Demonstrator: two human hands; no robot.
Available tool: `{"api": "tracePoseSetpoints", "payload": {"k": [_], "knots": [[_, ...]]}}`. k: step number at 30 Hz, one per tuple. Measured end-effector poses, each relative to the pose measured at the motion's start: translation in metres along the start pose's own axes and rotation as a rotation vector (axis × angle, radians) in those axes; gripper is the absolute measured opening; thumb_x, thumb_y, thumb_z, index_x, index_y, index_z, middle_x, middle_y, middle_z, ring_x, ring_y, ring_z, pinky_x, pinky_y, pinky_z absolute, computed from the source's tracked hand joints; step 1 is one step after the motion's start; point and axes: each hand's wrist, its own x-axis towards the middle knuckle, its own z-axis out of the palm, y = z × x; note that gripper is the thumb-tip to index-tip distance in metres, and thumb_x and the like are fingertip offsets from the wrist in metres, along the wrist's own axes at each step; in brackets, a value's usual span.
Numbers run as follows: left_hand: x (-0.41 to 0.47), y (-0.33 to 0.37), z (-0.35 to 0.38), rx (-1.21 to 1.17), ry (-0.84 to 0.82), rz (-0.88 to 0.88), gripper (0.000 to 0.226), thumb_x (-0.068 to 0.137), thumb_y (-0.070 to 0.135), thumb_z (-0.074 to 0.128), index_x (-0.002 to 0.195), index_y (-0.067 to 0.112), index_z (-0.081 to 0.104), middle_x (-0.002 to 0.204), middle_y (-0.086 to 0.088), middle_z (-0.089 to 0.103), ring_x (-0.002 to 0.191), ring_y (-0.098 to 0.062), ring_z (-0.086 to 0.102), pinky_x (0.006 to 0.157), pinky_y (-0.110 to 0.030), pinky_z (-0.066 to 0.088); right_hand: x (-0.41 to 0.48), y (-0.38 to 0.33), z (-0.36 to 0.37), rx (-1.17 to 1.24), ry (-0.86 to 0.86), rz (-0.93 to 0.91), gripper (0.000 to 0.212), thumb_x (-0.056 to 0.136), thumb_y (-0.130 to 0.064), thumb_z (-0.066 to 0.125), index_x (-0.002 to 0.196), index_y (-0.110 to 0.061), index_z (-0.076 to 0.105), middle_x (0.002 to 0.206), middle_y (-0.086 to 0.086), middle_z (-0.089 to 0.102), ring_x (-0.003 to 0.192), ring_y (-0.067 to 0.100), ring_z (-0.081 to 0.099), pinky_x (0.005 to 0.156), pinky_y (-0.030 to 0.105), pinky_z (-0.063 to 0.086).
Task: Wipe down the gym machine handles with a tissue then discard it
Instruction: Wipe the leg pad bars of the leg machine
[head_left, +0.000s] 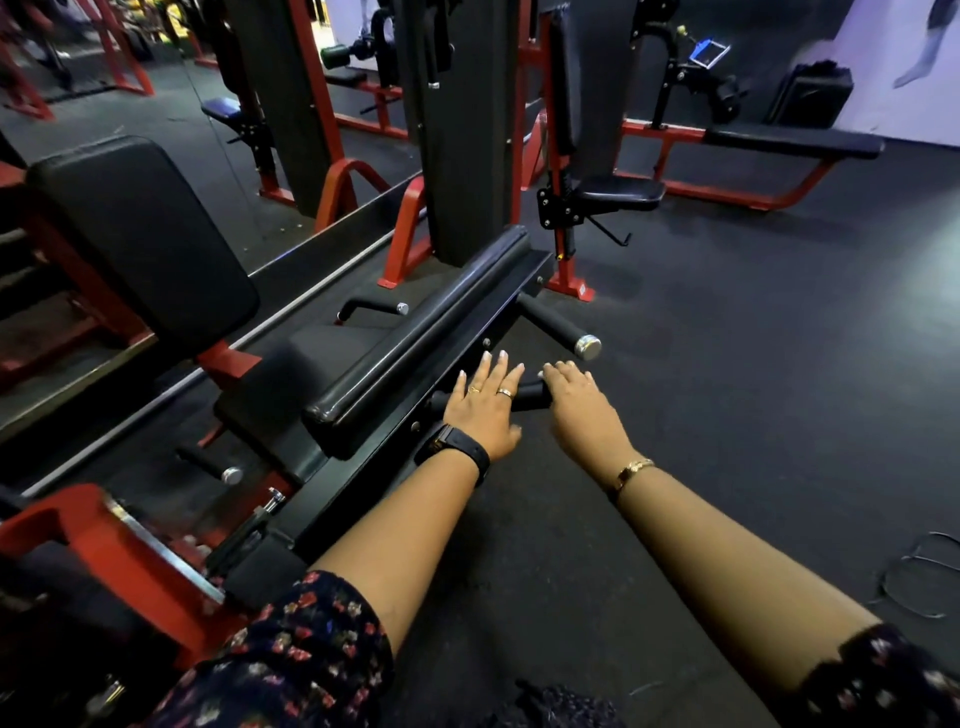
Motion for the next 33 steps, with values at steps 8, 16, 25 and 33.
{"api": "tracePoseSetpoints", "payload": {"k": [8, 16, 25, 33], "knots": [[-0.006, 0.000, 0.012, 0.041, 0.064, 0.003, 0.093, 0.091, 0.035, 0.060, 0.154, 0.028, -0.007, 0.162, 0.000, -0.015, 0.148, -0.024, -0.017, 0.118, -0.041, -0.008, -0.031, 0.002, 0.022, -0.094, 0.161, -0.167, 0.060, 0.084, -0.001, 0.025, 0.143, 0.001, 0.038, 0.147, 0.020, 0.040, 0.139, 0.034, 0.033, 0.113, 0.044, 0.024], [-0.005, -0.001, 0.014, 0.064, 0.045, 0.011, 0.100, 0.088, 0.039, 0.062, 0.153, 0.030, -0.013, 0.161, 0.000, -0.020, 0.147, -0.025, -0.019, 0.118, -0.042, -0.009, -0.007, 0.002, 0.006, 0.167, 0.071, 0.046, 0.049, 0.093, 0.000, 0.040, 0.142, -0.006, 0.038, 0.143, 0.016, 0.042, 0.135, 0.033, 0.037, 0.107, 0.042, 0.034], [-0.005, -0.001, 0.013, 0.064, 0.035, 0.012, 0.099, 0.089, 0.040, 0.061, 0.152, 0.029, -0.014, 0.160, 0.000, -0.021, 0.147, -0.025, -0.020, 0.118, -0.041, -0.010, -0.013, -0.009, 0.027, 0.487, 0.156, 0.057, 0.059, 0.092, 0.001, 0.041, 0.149, -0.002, 0.026, 0.154, 0.016, 0.026, 0.145, 0.025, 0.017, 0.112, 0.022, 0.013], [-0.003, -0.003, 0.015, 0.083, 0.041, 0.016, 0.099, 0.088, 0.044, 0.060, 0.149, 0.033, -0.018, 0.160, 0.001, -0.020, 0.147, -0.024, -0.020, 0.119, -0.041, -0.007, -0.027, -0.025, 0.030, 1.122, 0.226, 0.433, 0.064, 0.094, -0.011, 0.054, 0.150, -0.019, 0.026, 0.152, -0.001, 0.033, 0.138, 0.013, 0.031, 0.106, 0.017, 0.024]]}}
